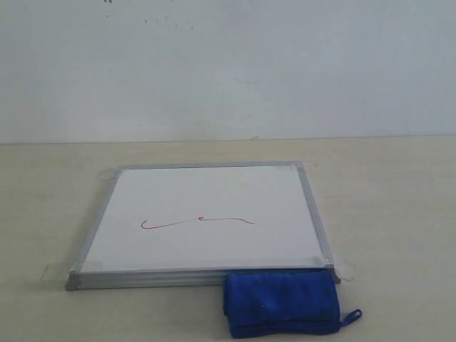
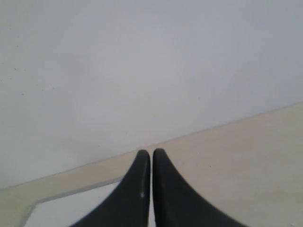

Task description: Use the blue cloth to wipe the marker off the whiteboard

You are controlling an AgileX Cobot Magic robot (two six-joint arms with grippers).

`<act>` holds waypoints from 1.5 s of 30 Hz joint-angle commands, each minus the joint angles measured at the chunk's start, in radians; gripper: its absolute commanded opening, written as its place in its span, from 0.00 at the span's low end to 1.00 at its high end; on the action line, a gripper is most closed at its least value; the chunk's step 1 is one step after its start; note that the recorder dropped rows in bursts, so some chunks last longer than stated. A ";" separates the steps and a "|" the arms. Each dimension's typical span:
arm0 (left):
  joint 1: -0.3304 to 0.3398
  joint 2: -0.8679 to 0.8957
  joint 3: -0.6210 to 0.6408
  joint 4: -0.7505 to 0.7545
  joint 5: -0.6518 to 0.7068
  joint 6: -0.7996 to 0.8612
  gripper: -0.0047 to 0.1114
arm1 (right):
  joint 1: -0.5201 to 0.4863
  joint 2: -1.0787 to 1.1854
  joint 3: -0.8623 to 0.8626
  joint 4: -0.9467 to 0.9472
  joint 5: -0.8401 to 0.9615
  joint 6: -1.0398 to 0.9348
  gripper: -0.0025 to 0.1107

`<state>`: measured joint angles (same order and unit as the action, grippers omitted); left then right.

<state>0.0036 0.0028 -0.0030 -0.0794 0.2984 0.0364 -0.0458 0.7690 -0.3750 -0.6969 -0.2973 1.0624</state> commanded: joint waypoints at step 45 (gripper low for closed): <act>-0.005 -0.003 0.003 -0.006 -0.010 0.002 0.07 | 0.369 0.271 -0.417 0.840 1.037 -1.719 0.32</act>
<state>0.0036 0.0028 -0.0030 -0.0794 0.2984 0.0364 0.3046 1.0024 -0.7954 0.1258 0.7856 -0.5516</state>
